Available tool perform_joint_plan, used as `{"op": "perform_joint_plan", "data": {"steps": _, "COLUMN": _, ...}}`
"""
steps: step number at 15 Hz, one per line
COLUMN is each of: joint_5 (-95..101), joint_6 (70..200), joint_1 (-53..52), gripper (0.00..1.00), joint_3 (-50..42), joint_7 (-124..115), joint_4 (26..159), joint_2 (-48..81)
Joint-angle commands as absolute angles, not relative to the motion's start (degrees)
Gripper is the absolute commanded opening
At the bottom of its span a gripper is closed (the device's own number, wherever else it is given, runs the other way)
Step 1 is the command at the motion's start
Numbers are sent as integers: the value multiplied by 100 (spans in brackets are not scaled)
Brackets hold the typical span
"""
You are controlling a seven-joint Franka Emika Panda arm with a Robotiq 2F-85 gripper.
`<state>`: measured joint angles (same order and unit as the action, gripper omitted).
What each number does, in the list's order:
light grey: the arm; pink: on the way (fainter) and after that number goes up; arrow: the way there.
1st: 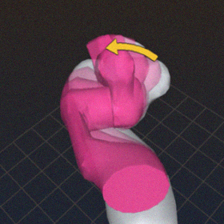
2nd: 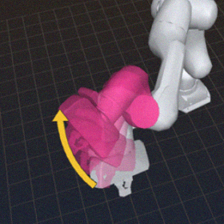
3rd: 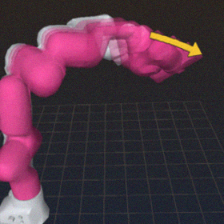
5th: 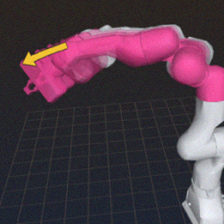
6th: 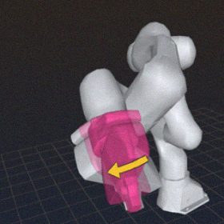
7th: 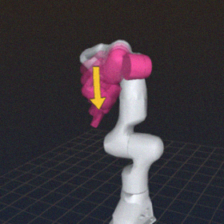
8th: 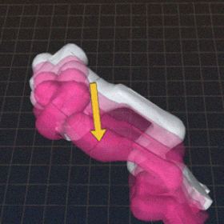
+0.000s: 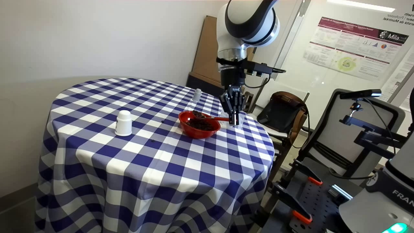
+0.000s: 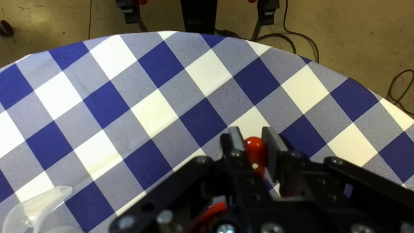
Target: Use the spoon to put some of the contents from the red bowl into the clear jug
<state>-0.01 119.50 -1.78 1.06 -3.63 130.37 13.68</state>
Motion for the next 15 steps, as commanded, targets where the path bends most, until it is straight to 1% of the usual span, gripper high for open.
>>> {"op": "perform_joint_plan", "data": {"steps": 1, "joint_5": 5, "joint_6": 12043, "joint_1": -57, "gripper": 10, "joint_3": 31, "joint_7": -124, "joint_4": 13438, "joint_2": 796}}
{"op": "perform_joint_plan", "data": {"steps": 5, "joint_5": 105, "joint_6": 12044, "joint_1": 122, "gripper": 10, "joint_3": -134, "joint_7": -5, "joint_4": 13570, "joint_2": 531}}
{"op": "perform_joint_plan", "data": {"steps": 15, "joint_5": 401, "joint_6": 12055, "joint_1": 600, "gripper": 10, "joint_3": -599, "joint_7": 113, "joint_4": 13670, "joint_2": 465}}
